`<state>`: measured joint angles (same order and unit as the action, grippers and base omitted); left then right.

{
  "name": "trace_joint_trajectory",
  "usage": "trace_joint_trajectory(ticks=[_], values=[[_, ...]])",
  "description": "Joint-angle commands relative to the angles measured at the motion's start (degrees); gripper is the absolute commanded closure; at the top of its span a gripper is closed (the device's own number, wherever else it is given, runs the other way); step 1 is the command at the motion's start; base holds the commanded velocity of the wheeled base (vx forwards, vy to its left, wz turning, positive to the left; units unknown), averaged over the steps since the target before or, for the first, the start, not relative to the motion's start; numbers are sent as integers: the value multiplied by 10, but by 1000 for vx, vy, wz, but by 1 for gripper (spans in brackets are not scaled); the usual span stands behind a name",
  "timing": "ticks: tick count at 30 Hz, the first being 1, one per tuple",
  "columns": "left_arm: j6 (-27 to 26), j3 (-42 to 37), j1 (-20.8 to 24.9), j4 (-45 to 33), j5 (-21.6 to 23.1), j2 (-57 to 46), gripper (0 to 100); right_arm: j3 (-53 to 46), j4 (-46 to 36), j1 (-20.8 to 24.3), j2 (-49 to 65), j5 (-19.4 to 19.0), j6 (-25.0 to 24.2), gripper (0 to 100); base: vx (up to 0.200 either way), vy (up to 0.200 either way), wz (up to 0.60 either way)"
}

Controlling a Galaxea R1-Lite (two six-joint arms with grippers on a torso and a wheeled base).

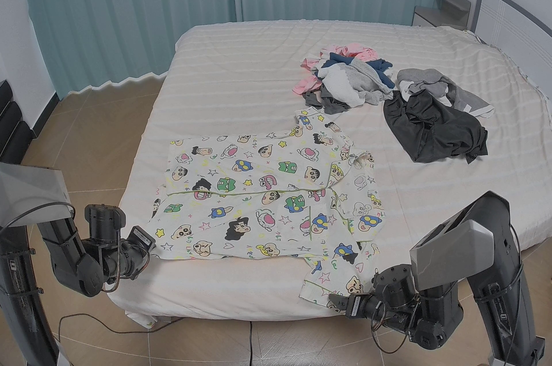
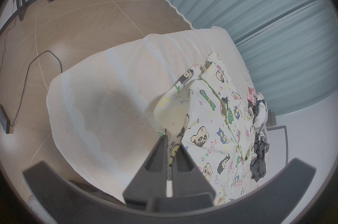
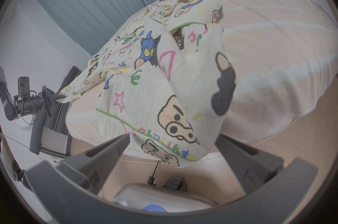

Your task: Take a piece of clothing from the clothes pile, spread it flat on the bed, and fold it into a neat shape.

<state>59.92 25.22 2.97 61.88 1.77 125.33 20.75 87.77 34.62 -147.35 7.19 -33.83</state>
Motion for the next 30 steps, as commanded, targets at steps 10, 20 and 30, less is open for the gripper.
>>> trace_joint_trajectory(ticks=[10, 20, 30], values=[[1, -3, -1, 0, 0, 0, 100, 1, 0, 1, 0, 9, -2, 100, 0, 0, 0], [0, -3, -4, 0, 0, -1, 100, -35, 0, 5, 19, 37, -6, 100, 0, 0, 0], [-4, -46, -3, -1, 66, -34, 100, -107, 0, 3, 90, 4, -7, 100, 0, 0, 0]])
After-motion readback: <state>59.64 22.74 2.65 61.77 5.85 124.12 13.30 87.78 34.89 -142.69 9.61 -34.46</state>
